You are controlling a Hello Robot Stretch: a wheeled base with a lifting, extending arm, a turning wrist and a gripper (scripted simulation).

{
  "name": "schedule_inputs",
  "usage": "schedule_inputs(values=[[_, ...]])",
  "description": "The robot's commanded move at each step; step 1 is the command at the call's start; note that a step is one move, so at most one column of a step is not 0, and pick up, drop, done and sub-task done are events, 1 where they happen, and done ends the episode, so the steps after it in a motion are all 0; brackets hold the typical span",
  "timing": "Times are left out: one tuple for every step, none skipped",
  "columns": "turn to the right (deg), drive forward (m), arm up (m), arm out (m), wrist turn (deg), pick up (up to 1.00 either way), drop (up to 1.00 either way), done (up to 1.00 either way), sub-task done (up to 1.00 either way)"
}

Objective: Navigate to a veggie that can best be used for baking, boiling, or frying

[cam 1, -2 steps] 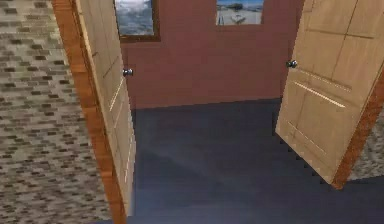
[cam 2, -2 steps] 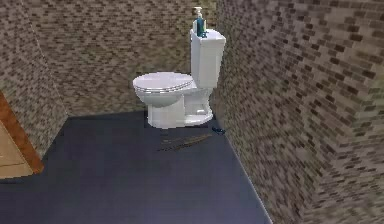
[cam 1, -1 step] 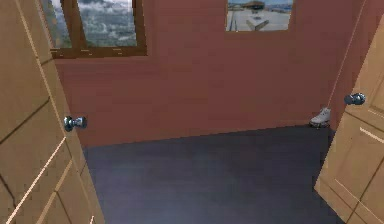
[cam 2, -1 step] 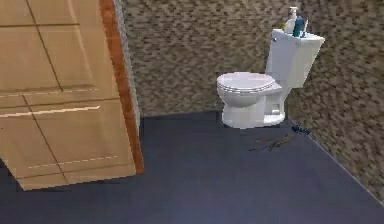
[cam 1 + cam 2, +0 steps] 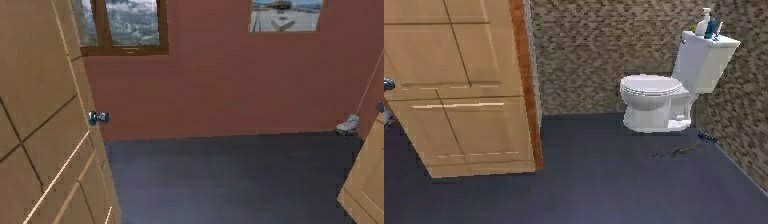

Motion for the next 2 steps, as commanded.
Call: schedule_inputs(values=[[0.0,1.00,0.00,0.00,0.0,0.00,0.00,0.00,0.00],[-12.0,0.00,0.00,0.00,0.0,0.00,0.00,0.00,0.00]])
